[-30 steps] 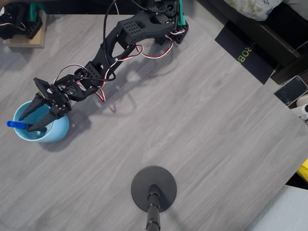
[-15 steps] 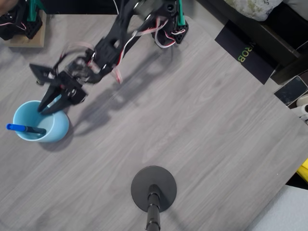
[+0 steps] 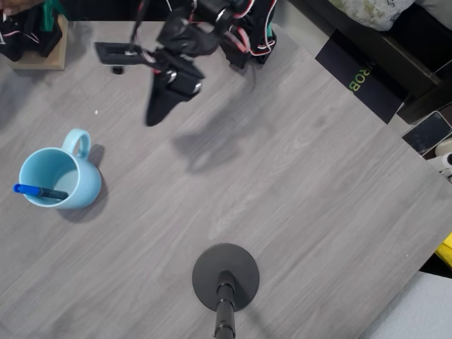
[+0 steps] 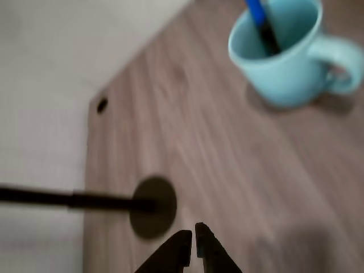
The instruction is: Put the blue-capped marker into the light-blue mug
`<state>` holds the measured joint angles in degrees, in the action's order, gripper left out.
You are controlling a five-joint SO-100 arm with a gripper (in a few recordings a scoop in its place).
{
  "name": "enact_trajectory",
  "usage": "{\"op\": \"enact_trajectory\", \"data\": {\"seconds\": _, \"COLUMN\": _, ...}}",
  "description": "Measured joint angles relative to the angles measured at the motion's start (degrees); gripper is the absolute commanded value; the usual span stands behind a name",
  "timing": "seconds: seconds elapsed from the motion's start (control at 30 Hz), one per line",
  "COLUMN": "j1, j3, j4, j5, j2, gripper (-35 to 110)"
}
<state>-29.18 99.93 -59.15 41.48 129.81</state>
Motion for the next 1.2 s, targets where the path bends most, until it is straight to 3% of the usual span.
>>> {"op": "enact_trajectory", "data": {"seconds": 0.33, "j1": 13.5, "j3": 17.6, "j4": -3.2, "j5": -18.4, "j2": 13.5, "gripper": 0}}
{"op": "enact_trajectory", "data": {"seconds": 0.63, "j1": 17.9, "j3": 31.6, "j4": -4.2, "j5": -21.3, "j2": 24.4, "gripper": 0}}
{"op": "enact_trajectory", "data": {"seconds": 1.2, "j1": 25.7, "j3": 70.9, "j4": 9.8, "j5": -26.2, "j2": 49.7, "gripper": 0}}
